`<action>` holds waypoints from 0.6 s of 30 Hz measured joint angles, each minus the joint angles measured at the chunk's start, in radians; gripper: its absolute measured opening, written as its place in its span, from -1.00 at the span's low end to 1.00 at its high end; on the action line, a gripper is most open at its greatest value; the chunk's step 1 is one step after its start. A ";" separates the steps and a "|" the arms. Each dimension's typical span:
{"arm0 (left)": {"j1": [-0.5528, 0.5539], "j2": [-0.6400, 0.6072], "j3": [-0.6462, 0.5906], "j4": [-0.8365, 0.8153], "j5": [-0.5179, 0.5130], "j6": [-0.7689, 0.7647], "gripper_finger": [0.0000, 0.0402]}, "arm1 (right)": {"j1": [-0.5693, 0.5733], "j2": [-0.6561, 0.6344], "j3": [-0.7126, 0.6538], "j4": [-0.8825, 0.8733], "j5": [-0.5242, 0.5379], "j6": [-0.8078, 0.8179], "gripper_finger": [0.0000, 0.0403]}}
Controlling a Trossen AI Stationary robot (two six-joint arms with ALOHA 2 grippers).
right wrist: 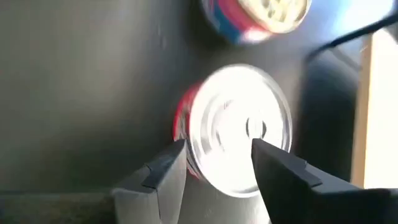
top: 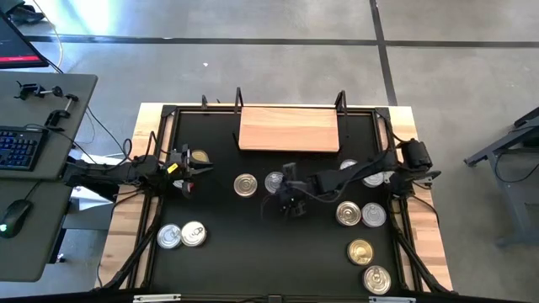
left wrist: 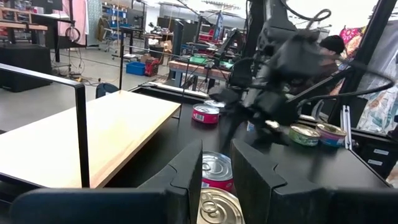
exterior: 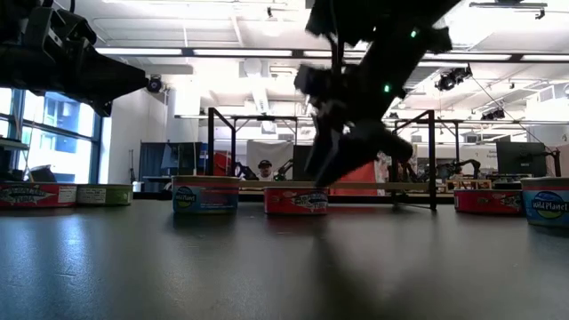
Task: Stack canned seafood by type on shelf
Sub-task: Put the red tuna can on the shelf
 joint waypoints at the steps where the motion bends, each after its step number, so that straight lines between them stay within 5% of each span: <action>1: 0.000 0.000 0.000 0.000 0.000 0.000 -0.62 | -0.007 0.010 0.000 -0.007 -0.003 -0.008 -0.15; 8: 0.000 0.006 0.000 0.000 0.000 -0.001 -0.62 | -0.009 0.099 0.006 0.024 0.032 -0.238 -0.43; 15: 0.000 0.009 0.000 0.000 0.000 0.000 -0.62 | 0.033 0.111 0.022 -0.017 0.104 0.130 -0.92; 18: 0.000 0.012 0.000 0.000 0.000 -0.001 -0.62 | 0.074 0.112 0.057 -0.086 0.108 0.276 -0.98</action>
